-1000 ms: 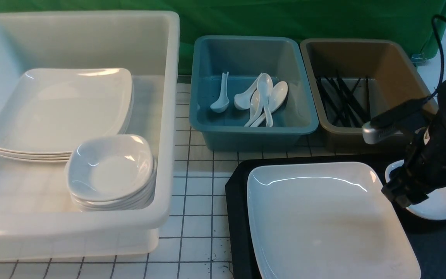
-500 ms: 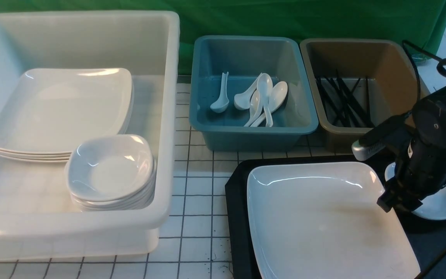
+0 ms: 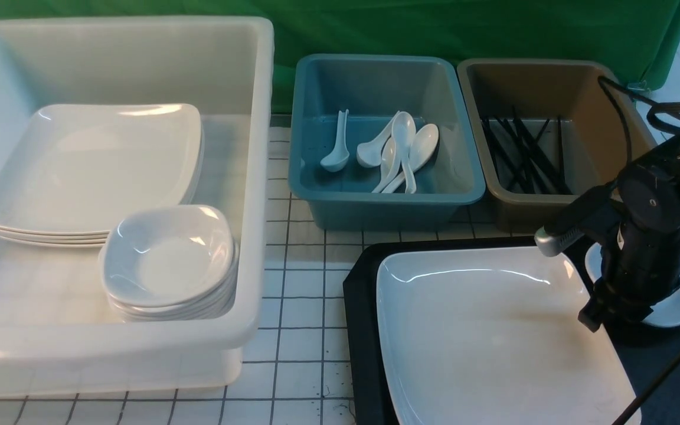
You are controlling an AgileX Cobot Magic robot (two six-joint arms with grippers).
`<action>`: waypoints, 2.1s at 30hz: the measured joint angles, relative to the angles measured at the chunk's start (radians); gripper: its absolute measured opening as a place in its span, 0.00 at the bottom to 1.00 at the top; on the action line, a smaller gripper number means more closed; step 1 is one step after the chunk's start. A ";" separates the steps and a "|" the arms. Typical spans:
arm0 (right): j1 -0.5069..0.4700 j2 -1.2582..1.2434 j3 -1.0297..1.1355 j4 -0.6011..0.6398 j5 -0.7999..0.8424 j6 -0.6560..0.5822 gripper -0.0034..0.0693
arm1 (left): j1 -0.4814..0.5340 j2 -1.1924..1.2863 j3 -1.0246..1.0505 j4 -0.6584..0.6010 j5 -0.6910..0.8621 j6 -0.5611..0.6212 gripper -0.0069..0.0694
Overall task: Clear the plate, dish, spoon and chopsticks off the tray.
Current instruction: Use the right arm to grab a small plate from the dinner plate, then use the right arm to put the small plate into the large storage box on the left
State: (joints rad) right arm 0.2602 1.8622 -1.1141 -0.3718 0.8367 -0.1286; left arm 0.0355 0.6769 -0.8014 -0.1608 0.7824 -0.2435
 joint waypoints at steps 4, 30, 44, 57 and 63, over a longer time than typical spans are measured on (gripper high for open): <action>0.000 0.007 -0.002 -0.006 0.026 0.002 0.27 | 0.000 0.000 0.000 0.000 0.000 0.000 0.12; 0.292 -0.523 -0.269 0.404 0.170 -0.030 0.10 | 0.000 0.000 0.000 0.000 0.000 0.003 0.12; 0.819 0.027 -0.752 0.262 0.054 -0.305 0.10 | 0.000 0.003 -0.154 0.235 0.047 -0.135 0.12; 0.841 0.295 -0.827 0.136 -0.059 -0.585 0.12 | 0.000 0.011 -0.170 0.180 0.142 -0.140 0.12; 0.841 0.310 -0.827 0.125 -0.069 -0.581 0.25 | 0.000 0.011 -0.170 0.180 0.151 -0.134 0.12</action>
State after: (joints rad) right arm 1.1009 2.1725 -1.9409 -0.2468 0.7674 -0.7091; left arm 0.0355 0.6881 -0.9716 0.0196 0.9332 -0.3777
